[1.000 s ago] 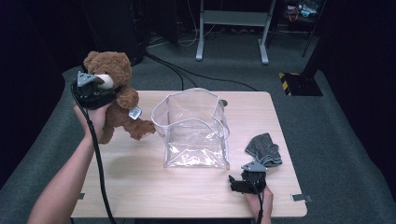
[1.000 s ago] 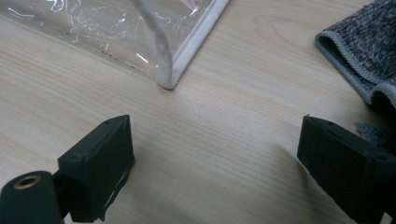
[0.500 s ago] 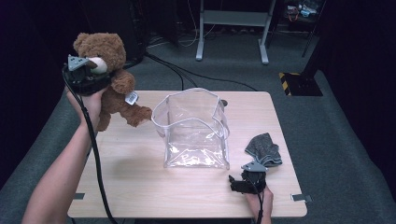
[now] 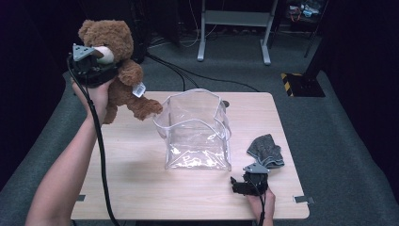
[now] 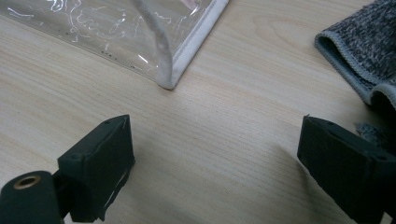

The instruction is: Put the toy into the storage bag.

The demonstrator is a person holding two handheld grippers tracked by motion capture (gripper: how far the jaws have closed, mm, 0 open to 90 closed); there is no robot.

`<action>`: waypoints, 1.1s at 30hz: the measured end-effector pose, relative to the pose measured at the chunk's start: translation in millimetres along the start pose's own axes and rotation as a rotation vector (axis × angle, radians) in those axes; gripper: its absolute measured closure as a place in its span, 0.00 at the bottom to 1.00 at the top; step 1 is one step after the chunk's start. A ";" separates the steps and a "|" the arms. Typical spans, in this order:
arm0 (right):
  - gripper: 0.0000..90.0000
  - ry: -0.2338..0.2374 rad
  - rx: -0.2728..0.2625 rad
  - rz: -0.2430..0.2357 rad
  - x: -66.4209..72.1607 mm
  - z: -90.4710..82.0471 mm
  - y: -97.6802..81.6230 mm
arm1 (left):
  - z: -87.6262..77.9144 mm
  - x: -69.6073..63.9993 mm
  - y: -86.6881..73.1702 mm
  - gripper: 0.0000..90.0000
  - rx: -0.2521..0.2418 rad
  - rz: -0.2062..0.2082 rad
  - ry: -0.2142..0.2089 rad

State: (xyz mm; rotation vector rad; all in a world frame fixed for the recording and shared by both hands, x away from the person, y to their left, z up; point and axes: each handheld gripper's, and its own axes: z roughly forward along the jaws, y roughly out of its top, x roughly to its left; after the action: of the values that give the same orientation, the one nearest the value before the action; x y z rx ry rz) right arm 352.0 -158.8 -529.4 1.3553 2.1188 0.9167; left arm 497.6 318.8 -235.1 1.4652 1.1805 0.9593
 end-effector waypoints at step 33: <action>0.11 0.000 -0.002 0.007 -0.3 0.3 -0.3 | 44.8 -119.4 21.7 0.53 0.006 0.026 -0.194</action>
State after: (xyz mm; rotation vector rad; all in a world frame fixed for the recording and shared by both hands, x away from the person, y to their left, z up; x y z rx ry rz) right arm 352.1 -159.1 -529.9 1.3627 2.1138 0.9216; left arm 519.2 191.8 -222.7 1.5440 1.0261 0.8117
